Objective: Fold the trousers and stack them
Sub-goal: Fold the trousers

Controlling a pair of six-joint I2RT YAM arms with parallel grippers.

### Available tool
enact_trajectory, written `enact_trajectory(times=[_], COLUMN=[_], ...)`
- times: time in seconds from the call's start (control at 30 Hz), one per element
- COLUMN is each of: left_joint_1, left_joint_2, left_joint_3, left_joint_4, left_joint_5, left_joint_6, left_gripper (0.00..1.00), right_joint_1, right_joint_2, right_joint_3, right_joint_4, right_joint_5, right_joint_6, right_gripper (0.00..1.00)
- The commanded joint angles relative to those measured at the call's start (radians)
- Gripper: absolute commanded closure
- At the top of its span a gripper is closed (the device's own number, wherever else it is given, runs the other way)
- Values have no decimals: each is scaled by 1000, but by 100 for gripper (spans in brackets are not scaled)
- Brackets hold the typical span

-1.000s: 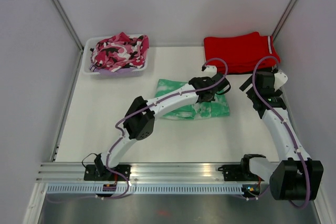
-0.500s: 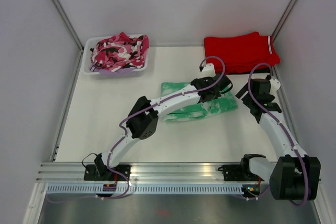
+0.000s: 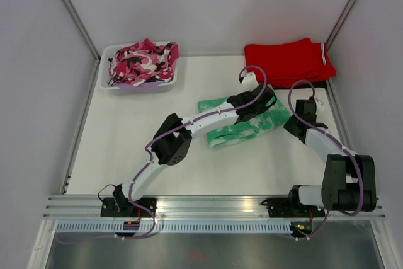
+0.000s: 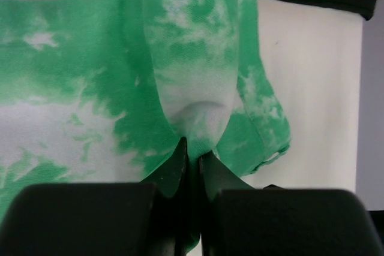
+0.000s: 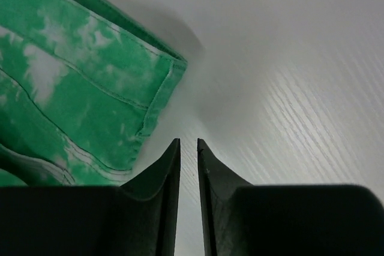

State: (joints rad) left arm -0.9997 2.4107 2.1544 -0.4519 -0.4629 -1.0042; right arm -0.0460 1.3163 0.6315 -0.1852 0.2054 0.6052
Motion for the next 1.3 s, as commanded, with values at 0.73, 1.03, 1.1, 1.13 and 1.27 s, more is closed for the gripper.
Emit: enact_trajectory(times=[0.73, 1.03, 1.1, 1.13, 1.27], left_joint_1=[182, 226, 239, 243, 271], left_joint_2=[-489, -581, -613, -642, -737], left_joint_3=[-608, -702, -712, -731, -789], left_joint_4=[222, 239, 223, 213, 183], left_joint_5=[250, 308, 308, 311, 331], left_joint_6=[151, 202, 211, 222, 259], left_gripper=[98, 98, 98, 98, 98], right_joint_1=[9, 41, 84, 131, 294], right_joint_2=[270, 282, 267, 261, 210], right_joint_3=[165, 93, 67, 56, -34], right_joint_4=[306, 276, 259, 254, 277], right_joint_5=[-465, -425, -416, -414, -351], right_joint_6=[-243, -262, -245, -233, -144], right_gripper=[29, 37, 44, 45, 47])
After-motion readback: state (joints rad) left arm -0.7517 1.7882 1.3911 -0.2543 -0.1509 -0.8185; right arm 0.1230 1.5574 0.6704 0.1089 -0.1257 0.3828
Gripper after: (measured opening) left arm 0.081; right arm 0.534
